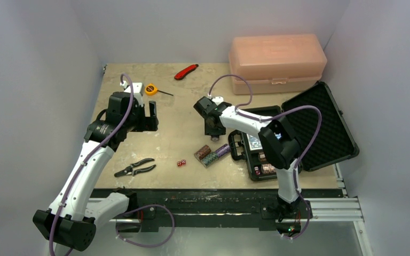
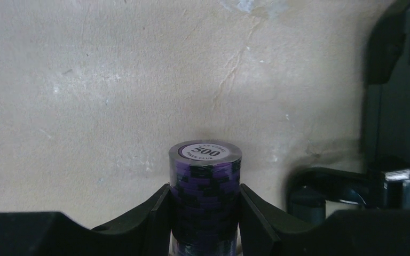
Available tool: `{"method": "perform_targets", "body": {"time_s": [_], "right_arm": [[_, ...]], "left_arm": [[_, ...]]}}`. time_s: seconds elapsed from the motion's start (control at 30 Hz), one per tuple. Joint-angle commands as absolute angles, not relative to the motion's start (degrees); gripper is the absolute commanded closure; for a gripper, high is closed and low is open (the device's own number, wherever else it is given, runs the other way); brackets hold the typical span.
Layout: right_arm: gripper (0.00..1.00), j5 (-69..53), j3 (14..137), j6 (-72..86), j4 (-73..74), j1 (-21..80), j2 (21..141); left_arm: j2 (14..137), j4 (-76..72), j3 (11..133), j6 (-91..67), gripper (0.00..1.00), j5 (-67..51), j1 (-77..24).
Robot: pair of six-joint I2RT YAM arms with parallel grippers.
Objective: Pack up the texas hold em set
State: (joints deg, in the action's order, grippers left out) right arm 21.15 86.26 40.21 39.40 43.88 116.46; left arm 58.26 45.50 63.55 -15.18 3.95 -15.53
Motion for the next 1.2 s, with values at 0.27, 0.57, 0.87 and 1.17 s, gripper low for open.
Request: {"method": "perform_targets", "body": {"time_s": [0.27,0.57,0.87,1.17], "right_arm": [[1.00,35.5,89.3,55.4,45.4,43.6,102.1],[1.00,33.4,81.3,62.4,42.7,38.2,92.5],[1.00,30.2,66.0,58.1,25.6,33.3,78.0],[1.00,40.5,74.3,74.1,47.9,32.6,82.9]], "left_arm": [[58.5,44.8,65.9,-13.8,0.13,4.9,-15.8],[58.7,44.7,65.8,-13.7,0.13,5.0,-15.8],[58.8,44.8,65.7,-13.6,0.13,5.9,-15.9],[58.7,44.8,66.0,-15.1,0.13,4.5,-16.1]]}}
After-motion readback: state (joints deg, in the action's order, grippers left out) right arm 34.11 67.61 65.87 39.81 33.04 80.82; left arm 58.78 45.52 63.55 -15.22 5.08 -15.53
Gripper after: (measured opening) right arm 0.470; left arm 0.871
